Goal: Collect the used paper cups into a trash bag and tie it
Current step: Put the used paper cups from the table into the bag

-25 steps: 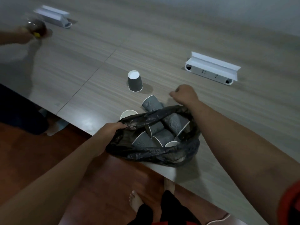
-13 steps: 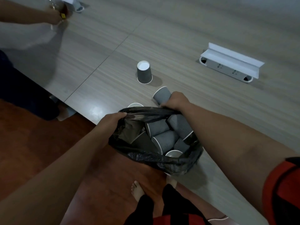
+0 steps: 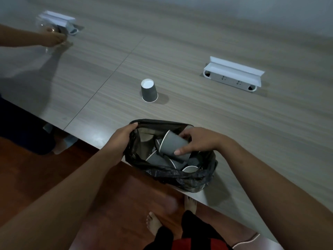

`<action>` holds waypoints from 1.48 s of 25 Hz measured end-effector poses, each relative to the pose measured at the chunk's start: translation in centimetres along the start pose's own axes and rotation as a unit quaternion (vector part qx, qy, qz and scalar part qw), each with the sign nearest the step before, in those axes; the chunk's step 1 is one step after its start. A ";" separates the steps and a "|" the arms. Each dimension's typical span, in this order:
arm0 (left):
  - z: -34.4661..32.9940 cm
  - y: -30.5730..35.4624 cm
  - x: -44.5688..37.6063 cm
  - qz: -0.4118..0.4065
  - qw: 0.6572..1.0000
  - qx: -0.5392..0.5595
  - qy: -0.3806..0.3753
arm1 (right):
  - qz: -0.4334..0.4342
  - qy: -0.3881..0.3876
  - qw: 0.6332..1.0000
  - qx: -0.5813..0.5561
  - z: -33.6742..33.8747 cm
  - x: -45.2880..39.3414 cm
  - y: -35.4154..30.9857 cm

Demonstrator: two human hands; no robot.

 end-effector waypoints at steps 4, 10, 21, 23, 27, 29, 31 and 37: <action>0.2 0.0 0.2 -0.022 0.999 -0.003 -0.023 | -0.028 0.290 0.956 0.036 3.5 0.6 3.0; 0.4 -0.4 -0.1 -0.018 0.999 0.019 -0.046 | -0.334 0.199 0.874 -0.292 -2.1 4.6 10.4; -0.5 0.1 -1.0 -0.017 0.994 0.068 -0.081 | -0.154 0.229 0.795 -0.541 -3.0 3.3 12.0; -0.7 0.2 -1.3 -0.015 0.994 0.072 -0.083 | -0.188 0.200 0.808 -0.521 -3.5 3.3 12.4; -0.7 0.4 -1.5 -0.015 0.994 0.067 -0.083 | -0.256 0.127 0.827 -0.484 -5.4 3.4 13.4; -0.5 0.4 -1.7 -0.012 0.995 0.068 -0.078 | -0.264 0.143 0.841 -0.449 -5.1 3.4 13.5; -0.5 0.4 -1.7 -0.013 0.994 0.068 -0.081 | -0.247 0.204 0.838 -0.442 -3.1 3.9 13.8; -1.3 -0.4 -1.3 0.020 0.988 0.108 -0.111 | -0.119 0.402 0.802 -0.425 6.2 7.3 12.6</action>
Point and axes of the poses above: each hand's wrist, its own x-axis away from the middle knuckle, its own z-axis out of the back of the hand, y = z × x, the point moved 6 cm from there along -x, towards the middle knuckle, and after that the axes turned 15 degrees about z, right-handed, at the moved point
